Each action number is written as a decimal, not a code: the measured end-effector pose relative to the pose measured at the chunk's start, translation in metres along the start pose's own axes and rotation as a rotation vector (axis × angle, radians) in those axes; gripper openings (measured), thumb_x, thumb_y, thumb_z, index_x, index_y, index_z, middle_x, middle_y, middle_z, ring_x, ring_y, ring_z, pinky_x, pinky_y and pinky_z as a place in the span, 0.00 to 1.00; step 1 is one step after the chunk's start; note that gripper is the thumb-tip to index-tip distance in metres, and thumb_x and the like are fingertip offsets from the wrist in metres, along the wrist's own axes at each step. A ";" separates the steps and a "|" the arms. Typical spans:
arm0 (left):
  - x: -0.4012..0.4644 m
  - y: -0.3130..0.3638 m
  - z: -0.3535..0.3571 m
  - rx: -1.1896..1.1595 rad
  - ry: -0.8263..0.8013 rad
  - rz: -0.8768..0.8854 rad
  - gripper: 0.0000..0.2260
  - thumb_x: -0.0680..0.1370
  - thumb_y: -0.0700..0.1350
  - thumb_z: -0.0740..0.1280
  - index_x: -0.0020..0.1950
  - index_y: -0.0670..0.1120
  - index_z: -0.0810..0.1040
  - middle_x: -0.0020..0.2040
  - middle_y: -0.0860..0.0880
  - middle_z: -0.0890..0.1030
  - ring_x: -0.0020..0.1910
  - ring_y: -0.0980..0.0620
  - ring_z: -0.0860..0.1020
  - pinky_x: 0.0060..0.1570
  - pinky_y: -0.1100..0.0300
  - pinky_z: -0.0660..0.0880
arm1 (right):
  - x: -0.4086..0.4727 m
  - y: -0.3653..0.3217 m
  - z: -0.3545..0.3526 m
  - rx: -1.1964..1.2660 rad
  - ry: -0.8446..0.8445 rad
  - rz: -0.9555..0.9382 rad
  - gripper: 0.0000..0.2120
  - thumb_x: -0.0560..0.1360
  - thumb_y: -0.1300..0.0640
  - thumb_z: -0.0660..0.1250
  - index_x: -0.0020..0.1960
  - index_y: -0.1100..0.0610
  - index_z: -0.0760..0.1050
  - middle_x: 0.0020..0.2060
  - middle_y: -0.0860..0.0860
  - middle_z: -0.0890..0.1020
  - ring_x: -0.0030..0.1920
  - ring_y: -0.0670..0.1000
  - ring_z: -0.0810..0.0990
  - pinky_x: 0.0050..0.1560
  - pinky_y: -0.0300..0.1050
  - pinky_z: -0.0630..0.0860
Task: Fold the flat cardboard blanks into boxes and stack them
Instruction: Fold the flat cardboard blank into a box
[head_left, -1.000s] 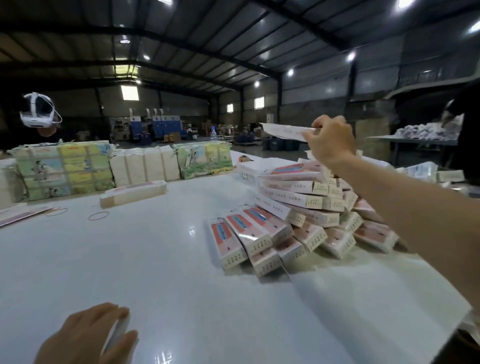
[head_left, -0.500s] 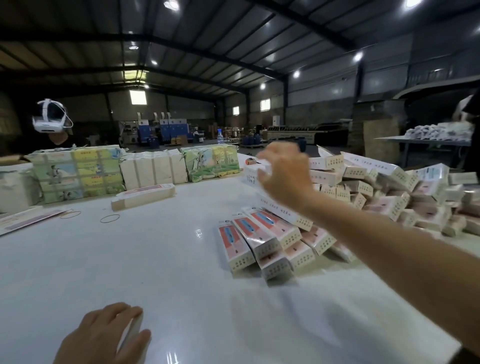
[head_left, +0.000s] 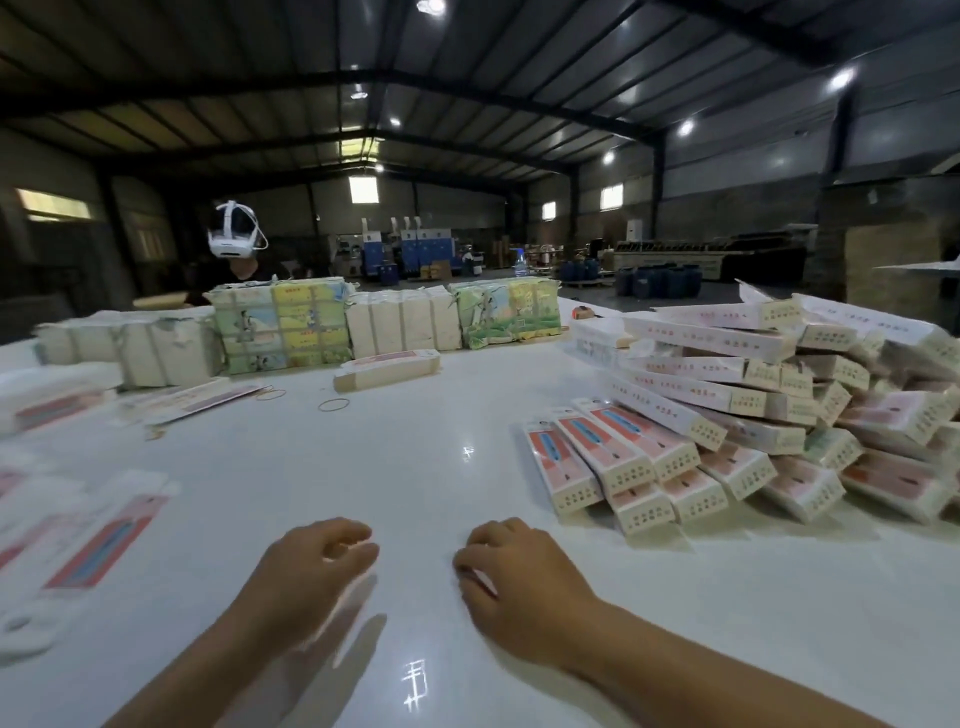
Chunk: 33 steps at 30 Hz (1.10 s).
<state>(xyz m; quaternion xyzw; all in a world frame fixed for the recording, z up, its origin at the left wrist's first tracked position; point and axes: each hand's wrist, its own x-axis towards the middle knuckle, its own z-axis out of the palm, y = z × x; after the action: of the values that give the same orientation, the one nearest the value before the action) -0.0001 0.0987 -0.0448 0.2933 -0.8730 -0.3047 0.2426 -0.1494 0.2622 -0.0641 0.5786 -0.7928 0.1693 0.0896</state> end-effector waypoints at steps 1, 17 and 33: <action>0.012 -0.002 -0.010 0.024 -0.001 -0.012 0.06 0.75 0.46 0.69 0.51 0.54 0.79 0.52 0.53 0.81 0.50 0.56 0.78 0.48 0.63 0.69 | -0.004 0.005 -0.002 0.000 0.007 0.014 0.16 0.79 0.51 0.55 0.60 0.52 0.76 0.61 0.48 0.75 0.60 0.52 0.70 0.60 0.45 0.67; 0.013 -0.129 -0.126 0.670 0.261 -0.816 0.37 0.68 0.70 0.65 0.66 0.45 0.68 0.63 0.41 0.68 0.61 0.41 0.66 0.54 0.51 0.67 | 0.001 0.003 0.003 0.045 0.019 -0.023 0.13 0.79 0.48 0.58 0.61 0.43 0.75 0.60 0.37 0.72 0.62 0.41 0.68 0.60 0.33 0.63; -0.002 -0.086 -0.104 1.034 0.416 0.034 0.16 0.75 0.41 0.67 0.63 0.45 0.76 0.50 0.46 0.82 0.45 0.46 0.80 0.36 0.53 0.77 | 0.003 -0.003 -0.002 0.382 0.089 0.187 0.12 0.78 0.53 0.63 0.61 0.48 0.76 0.57 0.40 0.75 0.56 0.42 0.73 0.57 0.35 0.68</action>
<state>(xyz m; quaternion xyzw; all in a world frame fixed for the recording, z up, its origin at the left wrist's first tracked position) 0.0955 0.0048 -0.0305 0.4138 -0.8472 0.2315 0.2394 -0.1479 0.2592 -0.0607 0.5007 -0.7920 0.3494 -0.0027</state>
